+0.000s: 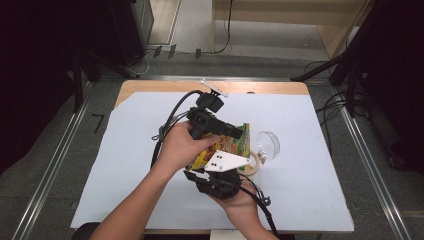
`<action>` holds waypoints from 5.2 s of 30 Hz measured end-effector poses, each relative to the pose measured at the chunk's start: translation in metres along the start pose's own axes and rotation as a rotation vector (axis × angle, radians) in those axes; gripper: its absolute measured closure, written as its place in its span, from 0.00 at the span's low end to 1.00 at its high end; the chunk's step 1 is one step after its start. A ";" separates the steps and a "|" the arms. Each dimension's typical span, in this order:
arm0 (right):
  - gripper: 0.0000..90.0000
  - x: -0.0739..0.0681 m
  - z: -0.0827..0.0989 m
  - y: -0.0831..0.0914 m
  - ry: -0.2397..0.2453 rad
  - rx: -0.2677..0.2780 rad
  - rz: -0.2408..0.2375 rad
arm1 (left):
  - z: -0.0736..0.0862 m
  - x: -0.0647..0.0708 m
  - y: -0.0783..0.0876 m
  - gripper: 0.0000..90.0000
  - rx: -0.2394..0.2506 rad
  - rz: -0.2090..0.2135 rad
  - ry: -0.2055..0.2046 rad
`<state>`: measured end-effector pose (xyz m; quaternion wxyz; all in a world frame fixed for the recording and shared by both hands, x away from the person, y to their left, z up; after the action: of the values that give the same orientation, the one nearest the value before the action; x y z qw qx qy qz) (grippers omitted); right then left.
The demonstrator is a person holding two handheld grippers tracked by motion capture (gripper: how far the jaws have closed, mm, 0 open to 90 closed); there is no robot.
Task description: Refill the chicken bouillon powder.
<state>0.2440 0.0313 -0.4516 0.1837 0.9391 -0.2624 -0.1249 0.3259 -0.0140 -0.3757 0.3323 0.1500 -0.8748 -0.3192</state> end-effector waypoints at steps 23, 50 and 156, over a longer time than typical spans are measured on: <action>0.82 -0.001 0.000 0.001 0.015 0.005 0.010 | -0.001 0.004 0.001 0.84 0.011 -0.001 -0.013; 0.82 -0.001 0.001 0.002 0.014 0.005 0.011 | 0.000 0.004 -0.001 0.84 0.006 -0.001 -0.014; 0.81 -0.001 -0.002 0.003 0.012 0.025 0.017 | -0.002 0.008 0.001 0.84 0.014 -0.019 -0.033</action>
<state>0.2429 0.0297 -0.4483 0.1747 0.9397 -0.2707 -0.1146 0.3213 -0.0184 -0.3701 0.3136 0.1553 -0.8809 -0.3186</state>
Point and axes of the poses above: each handheld gripper's, and its own axes: y roughly backward along the jaws, z roughly out of its underside, x roughly to its right, the point moved 9 cm from there along -y, roughly forward along the jaws, and after that the axes turned 3 degrees about z, right-handed, at the moved point
